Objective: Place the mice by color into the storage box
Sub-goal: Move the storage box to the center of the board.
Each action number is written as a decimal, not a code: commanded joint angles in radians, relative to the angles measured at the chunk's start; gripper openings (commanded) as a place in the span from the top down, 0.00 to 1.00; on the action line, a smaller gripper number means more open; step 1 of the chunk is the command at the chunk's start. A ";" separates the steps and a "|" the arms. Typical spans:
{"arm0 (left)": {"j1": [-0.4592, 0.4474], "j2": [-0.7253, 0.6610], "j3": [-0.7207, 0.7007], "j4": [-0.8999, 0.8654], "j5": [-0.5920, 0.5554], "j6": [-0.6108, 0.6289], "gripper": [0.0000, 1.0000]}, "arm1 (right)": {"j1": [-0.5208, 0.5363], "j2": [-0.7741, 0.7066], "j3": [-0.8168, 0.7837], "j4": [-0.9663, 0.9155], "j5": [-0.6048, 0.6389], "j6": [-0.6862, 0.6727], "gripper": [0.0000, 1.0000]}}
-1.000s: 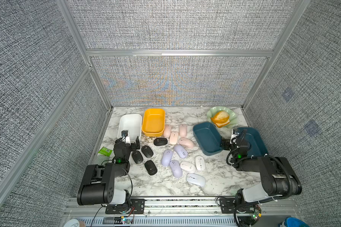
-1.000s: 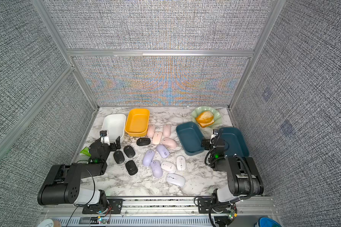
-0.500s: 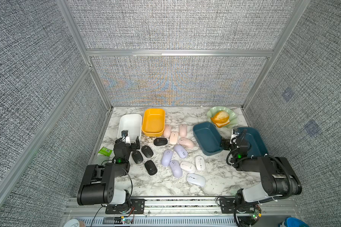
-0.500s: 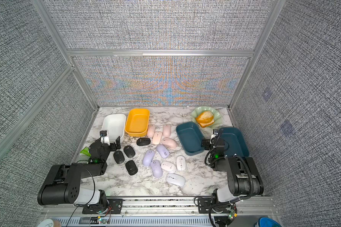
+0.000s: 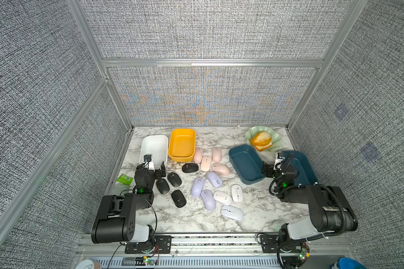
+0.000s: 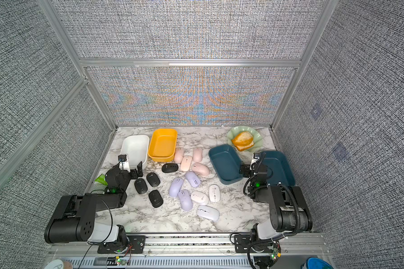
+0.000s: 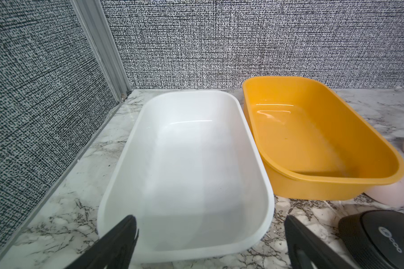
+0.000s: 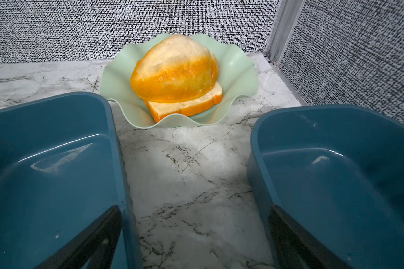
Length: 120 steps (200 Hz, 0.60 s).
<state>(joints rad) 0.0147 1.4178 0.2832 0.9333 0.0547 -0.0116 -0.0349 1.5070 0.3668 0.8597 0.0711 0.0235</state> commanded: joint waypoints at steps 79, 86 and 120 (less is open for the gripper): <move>-0.021 -0.443 0.413 -0.610 0.133 -0.108 0.00 | 0.214 -0.276 0.651 -0.981 0.274 0.137 0.01; -0.022 -0.455 0.480 -0.659 0.134 -0.192 0.01 | 0.193 -0.273 0.720 -1.060 0.161 0.132 0.01; -0.019 -0.473 0.723 -0.913 0.003 -0.600 0.01 | 0.111 -0.245 0.749 -1.101 0.056 0.267 0.01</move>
<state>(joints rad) -0.0051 0.9504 0.9279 0.2379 0.1261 -0.3016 0.1242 1.2381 1.1233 -0.0429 0.2184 0.1379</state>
